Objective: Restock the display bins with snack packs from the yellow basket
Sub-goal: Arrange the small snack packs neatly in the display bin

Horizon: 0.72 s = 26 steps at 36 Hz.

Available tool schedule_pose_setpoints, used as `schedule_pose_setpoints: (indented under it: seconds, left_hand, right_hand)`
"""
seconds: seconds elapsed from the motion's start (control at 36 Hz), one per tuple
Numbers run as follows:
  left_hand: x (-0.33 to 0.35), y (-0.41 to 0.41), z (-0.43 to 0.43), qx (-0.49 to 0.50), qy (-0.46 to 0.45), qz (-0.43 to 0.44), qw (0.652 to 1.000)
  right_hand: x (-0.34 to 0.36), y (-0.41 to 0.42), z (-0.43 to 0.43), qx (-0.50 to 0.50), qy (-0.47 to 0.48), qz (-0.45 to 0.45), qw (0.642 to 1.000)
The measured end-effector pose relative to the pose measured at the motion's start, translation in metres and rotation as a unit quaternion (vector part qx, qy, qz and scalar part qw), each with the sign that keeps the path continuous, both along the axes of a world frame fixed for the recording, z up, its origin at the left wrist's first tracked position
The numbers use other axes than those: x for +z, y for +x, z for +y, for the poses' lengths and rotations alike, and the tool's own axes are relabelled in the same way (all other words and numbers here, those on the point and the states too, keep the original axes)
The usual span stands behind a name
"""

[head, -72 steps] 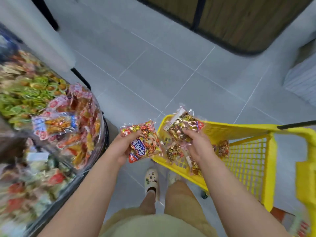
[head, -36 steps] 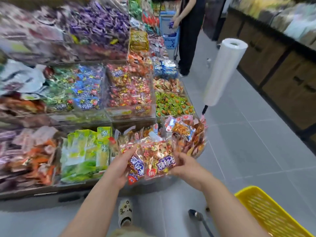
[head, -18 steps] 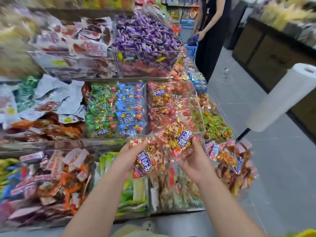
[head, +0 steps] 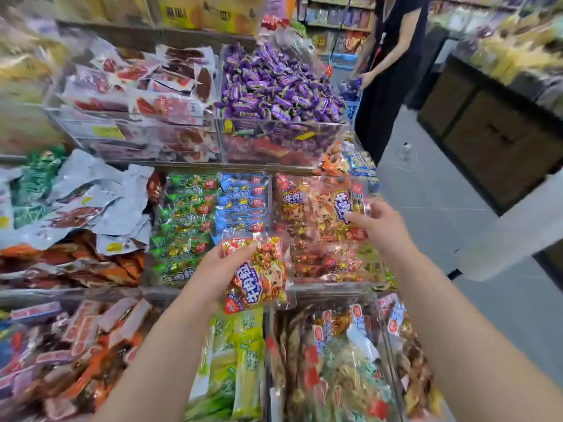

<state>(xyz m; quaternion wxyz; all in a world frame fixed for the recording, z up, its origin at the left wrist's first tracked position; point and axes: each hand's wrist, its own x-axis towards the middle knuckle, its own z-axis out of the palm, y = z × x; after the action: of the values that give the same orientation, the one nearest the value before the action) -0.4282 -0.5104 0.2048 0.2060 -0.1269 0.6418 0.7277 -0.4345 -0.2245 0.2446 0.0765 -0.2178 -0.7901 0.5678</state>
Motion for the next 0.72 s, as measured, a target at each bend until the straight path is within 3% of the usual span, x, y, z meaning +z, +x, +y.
schedule_pose_setpoints:
  seconds: [0.08,0.17,0.33,0.39,0.42,0.44,0.5,0.58,0.72]
  left_hand:
    - [0.003,-0.016,-0.003,0.025,0.003,-0.004,1.000]
    - [0.012,-0.026,-0.003,0.044,0.018,-0.017,0.999]
    - [0.019,-0.042,-0.012,0.088,0.012,-0.032,0.996]
    - [0.017,-0.045,-0.015,0.104,0.002,-0.036,0.994]
    - [0.016,-0.046,-0.017,0.106,0.003,-0.038,0.994]
    - [0.016,-0.046,-0.018,0.106,0.003,-0.040,0.994]
    - [0.015,-0.047,-0.020,0.112,-0.003,-0.044,0.993]
    - [0.014,-0.048,-0.021,0.120,-0.015,-0.054,0.991]
    - [0.015,-0.053,-0.017,0.108,0.000,-0.060,0.992]
  right_hand:
    - [0.003,-0.044,0.004,0.092,0.129,-0.010,0.987]
    - [-0.001,-0.082,-0.008,0.200,0.245,-0.037,0.948]
    - [-0.035,-0.142,-0.030,0.325,0.436,-0.065,0.836]
    - [-0.047,-0.148,-0.033,0.347,0.531,-0.033,0.772]
    - [-0.056,-0.148,-0.032,0.339,0.557,-0.006,0.758]
    - [-0.064,-0.144,-0.031,0.315,0.557,0.021,0.768]
    - [-0.080,-0.129,-0.029,0.229,0.493,0.050,0.838]
    - [-0.102,-0.108,-0.025,0.107,0.344,0.003,0.933]
    - [-0.124,-0.099,-0.023,0.103,0.126,-0.080,0.983]
